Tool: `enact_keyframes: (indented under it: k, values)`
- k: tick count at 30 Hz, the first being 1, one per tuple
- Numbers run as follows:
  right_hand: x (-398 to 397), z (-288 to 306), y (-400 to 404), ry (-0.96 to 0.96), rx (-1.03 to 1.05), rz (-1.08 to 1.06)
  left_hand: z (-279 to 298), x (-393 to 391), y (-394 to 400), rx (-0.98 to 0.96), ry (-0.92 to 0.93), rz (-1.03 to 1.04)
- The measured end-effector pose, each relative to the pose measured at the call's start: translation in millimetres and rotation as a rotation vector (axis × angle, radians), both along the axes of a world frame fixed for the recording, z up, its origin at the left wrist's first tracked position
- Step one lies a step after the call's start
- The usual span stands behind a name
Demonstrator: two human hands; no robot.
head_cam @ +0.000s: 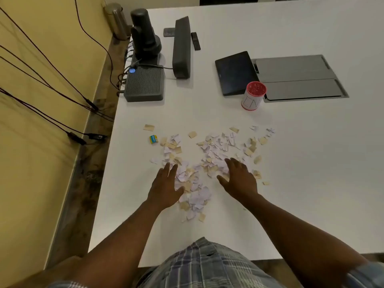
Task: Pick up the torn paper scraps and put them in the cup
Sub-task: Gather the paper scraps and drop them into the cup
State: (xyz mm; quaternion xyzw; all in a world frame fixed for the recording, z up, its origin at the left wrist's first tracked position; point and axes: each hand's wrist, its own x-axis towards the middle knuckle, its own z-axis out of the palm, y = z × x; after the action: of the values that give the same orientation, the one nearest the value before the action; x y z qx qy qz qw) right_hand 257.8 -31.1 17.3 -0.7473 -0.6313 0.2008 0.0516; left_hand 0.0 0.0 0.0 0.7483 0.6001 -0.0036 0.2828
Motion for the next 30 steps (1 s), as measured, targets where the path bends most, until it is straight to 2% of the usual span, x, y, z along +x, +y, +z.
enact_keyframes:
  k: [4,10,15,21,26,30]
  values:
    - [10.1,-9.4,5.4,-0.073,-0.130,-0.102,-10.9,-2.6,11.3,-0.127,0.126,-0.011]
    - [6.4,-23.0,24.0,0.030,-0.201,-0.079,-24.4,-2.9,33.5,-0.136,0.119,-0.019]
    - [1.4,-34.7,39.6,0.020,-0.222,-0.013,-27.2,7.4,43.1,-0.156,0.084,-0.064]
    - [-12.0,-44.5,63.9,-0.042,-0.174,0.199,-24.8,28.2,50.5,-0.033,0.115,-0.171]
    - [-19.8,-49.2,67.8,-0.071,-0.108,0.438,-31.8,37.8,49.4,0.039,0.046,-0.126]
    - [-18.8,-49.7,65.3,-0.047,-0.048,0.480,-34.9,37.6,54.6,0.041,-0.001,-0.078]
